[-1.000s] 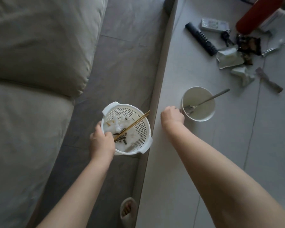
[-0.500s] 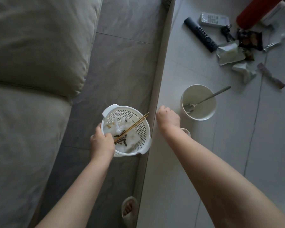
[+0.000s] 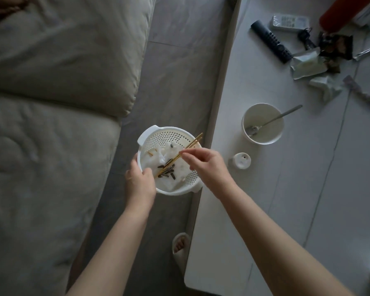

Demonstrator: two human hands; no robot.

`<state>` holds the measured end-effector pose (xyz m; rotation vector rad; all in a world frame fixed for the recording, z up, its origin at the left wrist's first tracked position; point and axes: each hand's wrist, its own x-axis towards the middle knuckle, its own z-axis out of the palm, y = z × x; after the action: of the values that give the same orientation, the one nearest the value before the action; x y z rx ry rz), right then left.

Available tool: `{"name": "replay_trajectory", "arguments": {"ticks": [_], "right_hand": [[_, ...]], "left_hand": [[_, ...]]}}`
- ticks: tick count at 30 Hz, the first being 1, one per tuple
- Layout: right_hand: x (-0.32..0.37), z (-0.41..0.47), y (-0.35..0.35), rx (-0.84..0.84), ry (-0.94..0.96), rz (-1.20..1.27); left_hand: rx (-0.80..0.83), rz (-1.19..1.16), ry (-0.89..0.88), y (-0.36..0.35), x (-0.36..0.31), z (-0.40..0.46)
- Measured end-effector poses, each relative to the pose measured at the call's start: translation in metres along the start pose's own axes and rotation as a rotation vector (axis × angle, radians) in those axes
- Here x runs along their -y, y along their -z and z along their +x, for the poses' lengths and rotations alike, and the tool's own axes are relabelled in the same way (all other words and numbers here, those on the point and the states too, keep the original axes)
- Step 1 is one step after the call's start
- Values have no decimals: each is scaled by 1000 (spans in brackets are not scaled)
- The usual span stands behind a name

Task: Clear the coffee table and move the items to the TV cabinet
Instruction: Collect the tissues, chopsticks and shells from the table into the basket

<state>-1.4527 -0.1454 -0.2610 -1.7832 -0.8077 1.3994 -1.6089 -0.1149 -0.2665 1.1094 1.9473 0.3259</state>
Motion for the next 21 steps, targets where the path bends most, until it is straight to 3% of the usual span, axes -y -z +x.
{"name": "replay_trajectory", "arguments": {"ticks": [2,4,9,21], "right_hand": [[4,-21,0,2,192,-441],[8,-43,5,-25,290,-611],[10,-103,36,-104,349,-628],[-37,-260,141,46,361,-805]], "left_hand": [[0,-37,-6,8,-1,-21],[-3,-63,3,12,-2,-43],[41,-82,48,14,-3,-105],[151,-176,214,-43,22,-271]]}}
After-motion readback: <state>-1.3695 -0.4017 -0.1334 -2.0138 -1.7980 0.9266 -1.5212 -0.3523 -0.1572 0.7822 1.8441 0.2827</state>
